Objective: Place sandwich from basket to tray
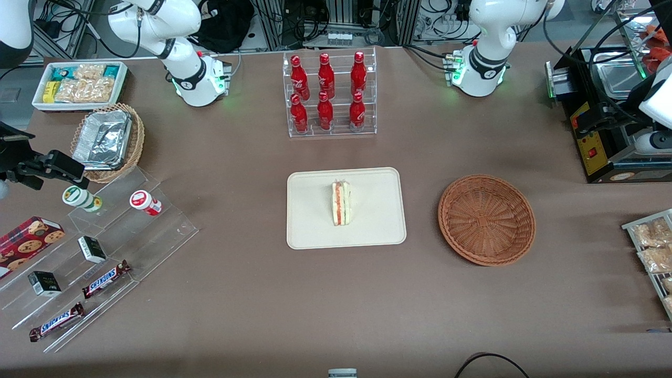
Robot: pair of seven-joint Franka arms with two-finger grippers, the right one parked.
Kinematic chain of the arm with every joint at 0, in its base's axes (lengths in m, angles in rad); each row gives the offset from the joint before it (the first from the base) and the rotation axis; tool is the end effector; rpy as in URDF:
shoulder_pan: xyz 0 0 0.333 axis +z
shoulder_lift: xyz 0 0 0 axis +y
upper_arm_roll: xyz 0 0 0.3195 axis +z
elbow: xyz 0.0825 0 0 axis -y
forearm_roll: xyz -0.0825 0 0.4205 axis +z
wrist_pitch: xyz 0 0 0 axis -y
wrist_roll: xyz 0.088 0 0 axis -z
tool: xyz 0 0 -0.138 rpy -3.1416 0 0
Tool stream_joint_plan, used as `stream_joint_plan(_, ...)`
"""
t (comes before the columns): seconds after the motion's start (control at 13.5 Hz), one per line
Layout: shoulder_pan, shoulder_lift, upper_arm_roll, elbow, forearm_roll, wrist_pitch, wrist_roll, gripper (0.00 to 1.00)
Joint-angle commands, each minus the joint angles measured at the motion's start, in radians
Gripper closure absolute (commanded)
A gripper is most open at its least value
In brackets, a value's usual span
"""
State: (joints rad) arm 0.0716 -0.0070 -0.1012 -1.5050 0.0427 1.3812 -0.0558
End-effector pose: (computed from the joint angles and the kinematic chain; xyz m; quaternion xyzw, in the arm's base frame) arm 0.5649 -0.0104 0.6187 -0.9979 -0.0159 0.0574 0.0240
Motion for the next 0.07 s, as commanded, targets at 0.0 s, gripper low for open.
stream_joint_plan(0.0, 0.013, 0.009, -0.015, 0.028, 0.009, -0.001, -0.019, 0.0)
